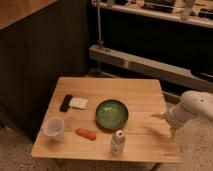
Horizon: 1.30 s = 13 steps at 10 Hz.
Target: Push the ceramic bowl across the table
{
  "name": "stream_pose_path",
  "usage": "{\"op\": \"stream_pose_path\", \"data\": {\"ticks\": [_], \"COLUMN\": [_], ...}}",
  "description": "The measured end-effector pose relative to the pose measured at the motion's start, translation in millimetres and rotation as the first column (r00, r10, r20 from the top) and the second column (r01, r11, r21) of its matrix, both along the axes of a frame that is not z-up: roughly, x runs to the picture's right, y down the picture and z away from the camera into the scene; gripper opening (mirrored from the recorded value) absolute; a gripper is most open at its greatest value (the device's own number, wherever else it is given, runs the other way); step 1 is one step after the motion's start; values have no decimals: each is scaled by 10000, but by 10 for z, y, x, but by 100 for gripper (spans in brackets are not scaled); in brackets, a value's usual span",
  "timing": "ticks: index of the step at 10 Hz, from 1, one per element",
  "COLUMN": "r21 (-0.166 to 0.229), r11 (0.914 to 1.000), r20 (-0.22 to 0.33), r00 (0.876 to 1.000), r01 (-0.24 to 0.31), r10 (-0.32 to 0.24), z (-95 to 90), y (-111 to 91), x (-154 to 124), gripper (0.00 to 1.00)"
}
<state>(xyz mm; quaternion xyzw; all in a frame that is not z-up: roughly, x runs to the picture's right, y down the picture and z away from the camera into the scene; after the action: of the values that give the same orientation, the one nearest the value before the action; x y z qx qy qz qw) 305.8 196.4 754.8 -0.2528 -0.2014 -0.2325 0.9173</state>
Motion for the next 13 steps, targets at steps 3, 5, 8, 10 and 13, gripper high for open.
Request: {"op": "stream_pose_path", "data": {"ticks": [3,5,8,10,13], "r21": [1,-138,-305,-421,-665], "r11": [10000,9999,9994,9989,9973], "r20": [1,-8,-20,2,82], "r00": [10000,10000,9999,9998,9995], "r01": [1,73,149,207,309], "r10": [-1,-73,-150,-207,-304], "z": [0,18,64,74,146], "y": [0,-10,-49,-66,-139], "x": [0,-18,-100,-119,-285], "gripper": [80,80,80,80,80]}}
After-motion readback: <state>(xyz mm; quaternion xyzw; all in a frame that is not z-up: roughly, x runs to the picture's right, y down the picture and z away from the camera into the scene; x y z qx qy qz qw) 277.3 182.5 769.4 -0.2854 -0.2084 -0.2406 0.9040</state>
